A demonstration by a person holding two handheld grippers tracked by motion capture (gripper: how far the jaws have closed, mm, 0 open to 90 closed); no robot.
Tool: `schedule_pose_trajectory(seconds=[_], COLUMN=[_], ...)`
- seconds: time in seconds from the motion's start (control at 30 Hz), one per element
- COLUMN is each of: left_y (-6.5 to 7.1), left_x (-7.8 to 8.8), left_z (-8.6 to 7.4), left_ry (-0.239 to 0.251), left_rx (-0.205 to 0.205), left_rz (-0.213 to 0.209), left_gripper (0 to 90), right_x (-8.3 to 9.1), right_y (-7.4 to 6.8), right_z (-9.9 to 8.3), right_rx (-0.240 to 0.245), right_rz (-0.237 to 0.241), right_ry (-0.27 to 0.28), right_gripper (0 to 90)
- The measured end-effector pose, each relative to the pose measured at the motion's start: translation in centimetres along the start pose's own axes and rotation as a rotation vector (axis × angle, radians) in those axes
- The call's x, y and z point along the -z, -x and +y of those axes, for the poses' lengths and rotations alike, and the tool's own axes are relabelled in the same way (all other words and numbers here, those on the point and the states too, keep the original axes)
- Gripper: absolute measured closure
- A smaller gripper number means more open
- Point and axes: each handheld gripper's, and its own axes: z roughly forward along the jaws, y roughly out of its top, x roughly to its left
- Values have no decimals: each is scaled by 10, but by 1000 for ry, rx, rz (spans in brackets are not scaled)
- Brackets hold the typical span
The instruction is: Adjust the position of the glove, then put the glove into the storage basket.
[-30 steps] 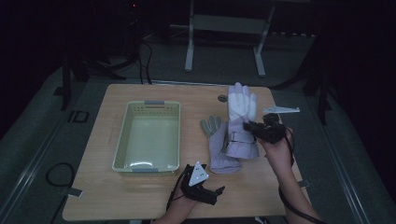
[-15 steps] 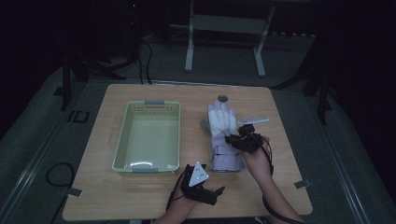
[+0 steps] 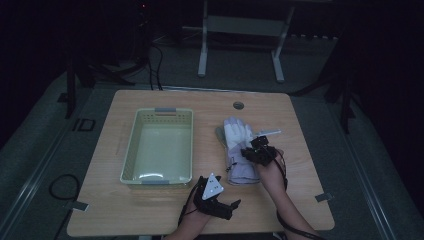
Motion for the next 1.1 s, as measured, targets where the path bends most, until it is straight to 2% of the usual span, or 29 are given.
schedule_pose_trajectory(seconds=[0.03,0.1,0.17,0.37,0.47,0.5,0.57,0.6,0.7,0.8,0.83,0.97,1.03,1.1], left_y=[0,0,0,-1,-1,-1,0,1,0,-2,-2,-2,2,4], left_x=[0,0,0,0,-1,-1,-1,-1,-2,-2,-2,-2,0,3], left_z=[0,0,0,0,0,0,0,0,1,1,1,9,19,30], left_ry=[0,-1,-1,-4,-10,-10,-8,-10,-18,-17,-20,-46,-54,-46], left_rx=[0,-1,-1,5,6,6,-9,-9,2,19,26,57,35,23], left_rz=[0,1,1,-5,-15,-15,-18,-20,-28,-40,-45,-69,-52,-26], left_gripper=[0,0,0,0,0,0,0,0,0,0,0,0,0,0], right_x=[0,0,-1,5,15,15,23,25,30,33,35,45,51,55], right_y=[2,4,2,3,4,4,6,7,14,19,21,31,36,43], right_z=[0,0,0,2,5,5,9,10,9,6,4,0,-1,1], right_rx=[-2,-24,-18,-16,-2,-2,28,35,59,78,86,109,134,150], right_rz=[-7,13,11,48,81,81,93,100,146,151,169,187,159,158], right_ry=[3,2,3,38,77,77,102,105,116,122,122,159,200,214], right_gripper=[782,776,754,606,483,483,369,349,224,149,140,127,141,141])
